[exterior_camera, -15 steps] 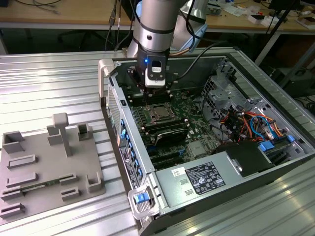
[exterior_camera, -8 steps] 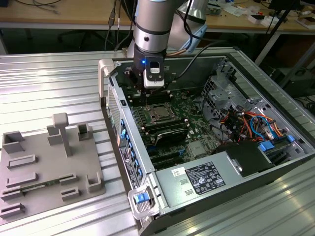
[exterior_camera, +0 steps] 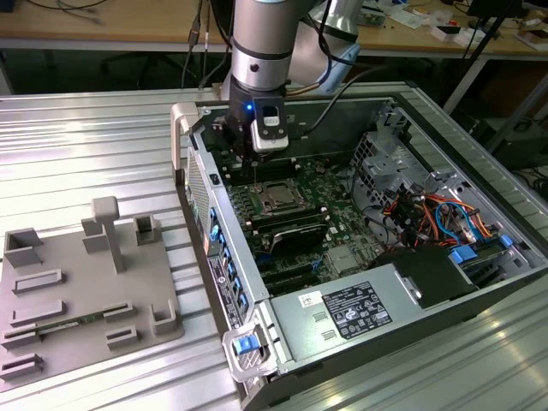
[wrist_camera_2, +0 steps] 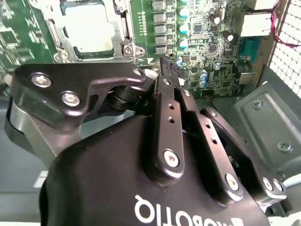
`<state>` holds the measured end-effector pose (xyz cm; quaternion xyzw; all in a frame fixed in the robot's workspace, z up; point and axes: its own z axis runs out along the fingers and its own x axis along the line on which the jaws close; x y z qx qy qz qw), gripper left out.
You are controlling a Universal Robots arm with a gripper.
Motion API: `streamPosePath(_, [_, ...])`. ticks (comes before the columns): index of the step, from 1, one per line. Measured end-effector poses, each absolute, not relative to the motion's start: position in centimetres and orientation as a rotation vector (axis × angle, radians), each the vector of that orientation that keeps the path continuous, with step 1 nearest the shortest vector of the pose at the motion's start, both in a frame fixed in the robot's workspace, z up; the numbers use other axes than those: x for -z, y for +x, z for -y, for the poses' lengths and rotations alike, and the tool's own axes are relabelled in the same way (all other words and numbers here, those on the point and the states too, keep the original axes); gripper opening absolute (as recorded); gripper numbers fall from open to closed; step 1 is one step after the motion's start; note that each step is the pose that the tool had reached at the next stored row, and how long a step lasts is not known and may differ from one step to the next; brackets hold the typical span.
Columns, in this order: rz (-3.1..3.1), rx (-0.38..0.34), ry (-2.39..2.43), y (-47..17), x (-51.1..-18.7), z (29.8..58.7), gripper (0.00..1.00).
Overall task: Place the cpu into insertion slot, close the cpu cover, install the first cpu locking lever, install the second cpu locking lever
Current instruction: 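Install the first cpu locking lever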
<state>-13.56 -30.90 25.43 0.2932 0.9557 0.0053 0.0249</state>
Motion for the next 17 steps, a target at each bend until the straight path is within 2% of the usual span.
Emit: streamPosePath(17, [-3.009, -0.021, 0.716, -11.7, -25.0, 29.9, 0.11])
